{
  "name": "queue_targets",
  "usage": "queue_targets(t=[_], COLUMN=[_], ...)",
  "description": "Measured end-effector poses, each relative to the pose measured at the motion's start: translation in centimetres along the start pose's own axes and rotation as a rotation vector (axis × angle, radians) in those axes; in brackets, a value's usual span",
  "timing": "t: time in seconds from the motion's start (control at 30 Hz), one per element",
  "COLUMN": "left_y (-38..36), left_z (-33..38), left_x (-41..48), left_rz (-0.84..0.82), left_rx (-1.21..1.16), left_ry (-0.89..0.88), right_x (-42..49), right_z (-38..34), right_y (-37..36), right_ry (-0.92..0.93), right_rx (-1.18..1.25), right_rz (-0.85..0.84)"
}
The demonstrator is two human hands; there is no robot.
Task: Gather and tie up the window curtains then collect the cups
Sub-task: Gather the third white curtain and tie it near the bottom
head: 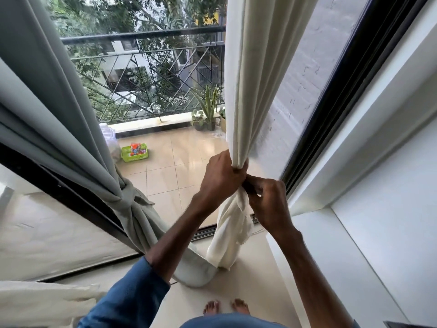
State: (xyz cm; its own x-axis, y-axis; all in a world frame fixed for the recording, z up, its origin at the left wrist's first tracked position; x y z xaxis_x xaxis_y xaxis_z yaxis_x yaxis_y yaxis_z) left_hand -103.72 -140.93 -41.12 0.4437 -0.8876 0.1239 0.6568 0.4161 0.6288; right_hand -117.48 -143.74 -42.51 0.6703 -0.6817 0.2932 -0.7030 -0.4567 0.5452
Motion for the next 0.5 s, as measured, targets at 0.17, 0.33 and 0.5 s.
queue_targets(t=[0.17,0.33,0.5], left_y=[-0.5,-0.6,-0.9], left_z=[0.9,1.0,1.2], left_x=[0.0,-0.1,-0.4], left_rz=[0.038,0.103,0.133], left_rx=[0.057,0.068,0.017], left_ry=[-0.022,0.014,0.039], right_x=[-2.0,-2.8,-3.0], right_z=[0.9,1.6,1.8], right_y=[1.9,0.2,0.2], right_ry=[-0.056,-0.169,-0.187], right_rx=[0.054,0.208,0.171], right_rz=[0.239,0.083,0.112])
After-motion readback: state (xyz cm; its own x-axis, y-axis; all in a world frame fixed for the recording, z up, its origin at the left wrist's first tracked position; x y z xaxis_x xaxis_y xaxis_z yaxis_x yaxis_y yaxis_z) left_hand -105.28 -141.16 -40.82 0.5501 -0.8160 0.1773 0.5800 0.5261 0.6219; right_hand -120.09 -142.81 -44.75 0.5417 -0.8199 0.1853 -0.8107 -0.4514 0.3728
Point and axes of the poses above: each hand's wrist, its own x-axis towards the middle knuckle, its own y-axis out of the back of the hand, z = x × y, the point moved 7 cm from there along x, towards the middle knuckle, and after that the axes turned 7 degrees about -z, right-handed, at the moved point
